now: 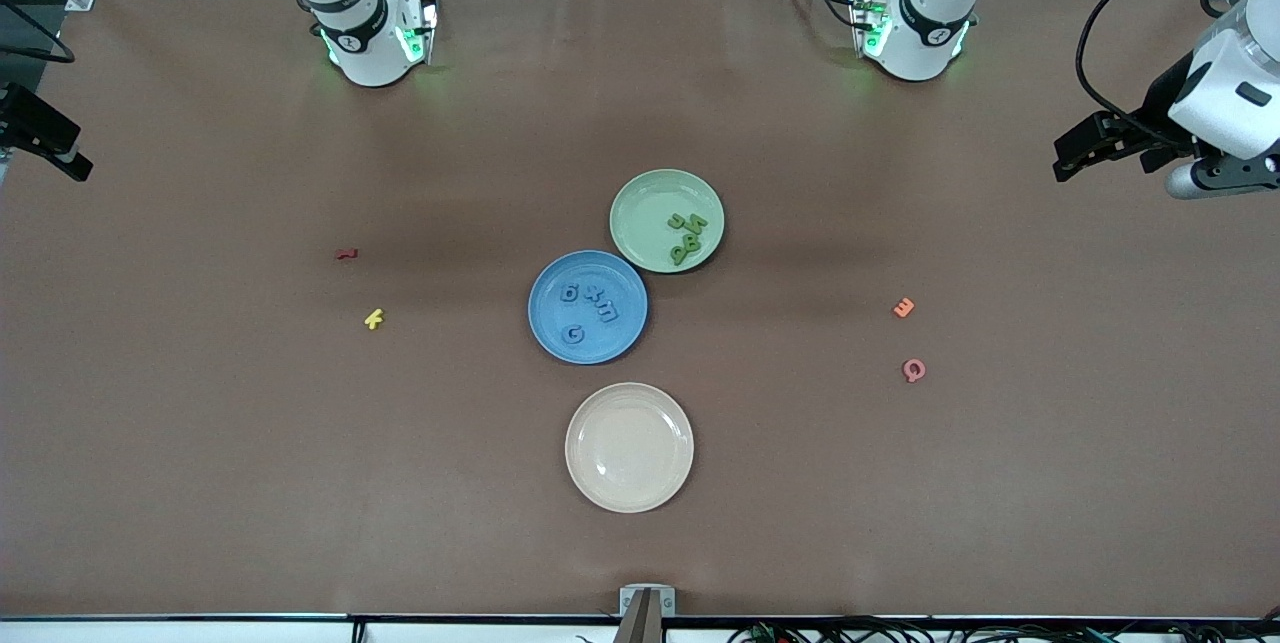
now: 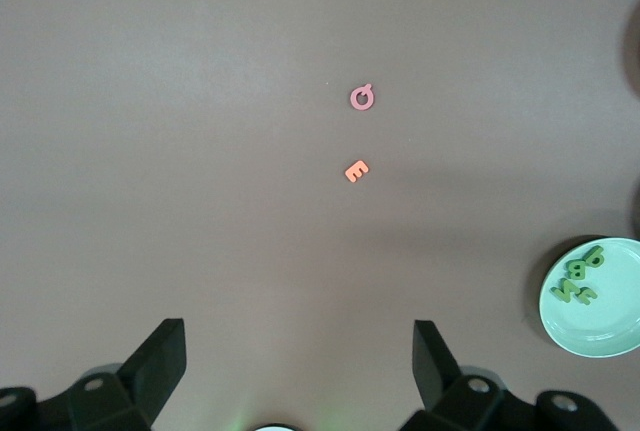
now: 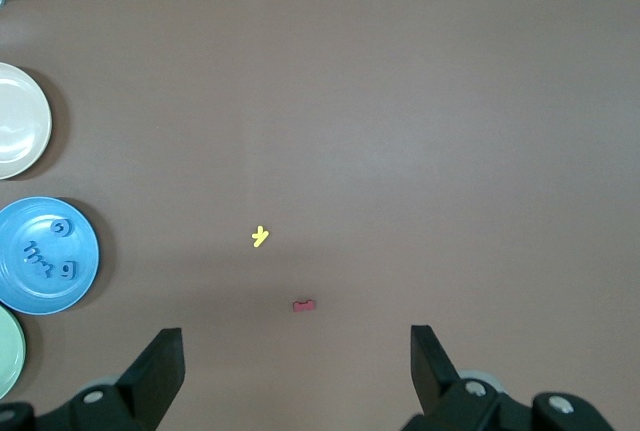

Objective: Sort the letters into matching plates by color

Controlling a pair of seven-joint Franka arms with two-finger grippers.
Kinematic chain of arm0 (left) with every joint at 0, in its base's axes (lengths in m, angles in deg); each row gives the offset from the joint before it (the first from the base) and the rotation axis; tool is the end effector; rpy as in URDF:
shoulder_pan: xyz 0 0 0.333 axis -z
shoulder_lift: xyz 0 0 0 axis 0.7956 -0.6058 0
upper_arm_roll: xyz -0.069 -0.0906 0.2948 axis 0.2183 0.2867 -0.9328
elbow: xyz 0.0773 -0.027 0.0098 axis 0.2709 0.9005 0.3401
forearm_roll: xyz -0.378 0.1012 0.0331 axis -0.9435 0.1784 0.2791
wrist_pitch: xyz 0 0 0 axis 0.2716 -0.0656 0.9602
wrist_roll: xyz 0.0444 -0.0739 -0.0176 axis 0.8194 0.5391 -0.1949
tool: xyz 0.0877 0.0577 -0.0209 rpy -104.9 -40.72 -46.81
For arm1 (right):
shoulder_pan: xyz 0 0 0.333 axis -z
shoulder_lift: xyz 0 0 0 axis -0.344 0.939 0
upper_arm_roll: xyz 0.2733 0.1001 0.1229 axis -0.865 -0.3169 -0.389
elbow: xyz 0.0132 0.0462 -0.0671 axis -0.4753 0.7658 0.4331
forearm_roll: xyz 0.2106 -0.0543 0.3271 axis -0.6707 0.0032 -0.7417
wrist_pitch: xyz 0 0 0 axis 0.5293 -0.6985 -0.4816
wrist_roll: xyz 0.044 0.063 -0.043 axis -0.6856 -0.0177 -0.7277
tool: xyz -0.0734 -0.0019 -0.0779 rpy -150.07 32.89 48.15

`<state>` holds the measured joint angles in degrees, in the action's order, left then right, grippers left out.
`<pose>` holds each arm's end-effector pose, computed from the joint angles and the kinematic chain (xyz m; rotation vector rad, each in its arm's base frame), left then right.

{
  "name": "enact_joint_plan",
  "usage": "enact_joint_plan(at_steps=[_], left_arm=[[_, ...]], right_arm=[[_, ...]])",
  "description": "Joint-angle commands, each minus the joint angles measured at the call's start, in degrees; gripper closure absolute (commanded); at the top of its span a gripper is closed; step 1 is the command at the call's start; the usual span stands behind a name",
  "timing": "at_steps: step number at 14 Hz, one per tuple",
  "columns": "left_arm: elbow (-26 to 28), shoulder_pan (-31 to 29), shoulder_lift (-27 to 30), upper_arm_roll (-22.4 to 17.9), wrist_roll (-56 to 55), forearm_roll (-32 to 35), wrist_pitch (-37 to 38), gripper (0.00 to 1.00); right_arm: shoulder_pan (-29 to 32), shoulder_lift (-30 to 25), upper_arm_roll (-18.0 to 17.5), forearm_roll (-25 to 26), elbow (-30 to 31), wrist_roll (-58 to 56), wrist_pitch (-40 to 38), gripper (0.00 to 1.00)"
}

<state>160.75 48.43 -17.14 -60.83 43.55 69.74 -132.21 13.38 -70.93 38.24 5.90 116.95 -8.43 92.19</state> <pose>0.5274 -0.0557 0.6170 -3.1275 -0.1183 0.0568 0.5330 -0.0365 0.6846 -3.1324 0.0551 -0.1957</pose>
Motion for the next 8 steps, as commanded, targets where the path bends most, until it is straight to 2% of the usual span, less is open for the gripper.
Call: enact_joint_plan(at_steps=[1,8], left_arm=[[-1.5,0.0,0.0,0.3,1.7,0.1,0.3,0.00],[-2.6,-0.5,-0.5,-0.1,4.2,0.1,0.8,0.00]], right_arm=[[1.2,1.0,-0.9,-0.1,-1.8,-0.1,-0.6,0.00],[1.2,1.2,-0.9,-0.1,-1.8,-0.1,-0.6,0.00]])
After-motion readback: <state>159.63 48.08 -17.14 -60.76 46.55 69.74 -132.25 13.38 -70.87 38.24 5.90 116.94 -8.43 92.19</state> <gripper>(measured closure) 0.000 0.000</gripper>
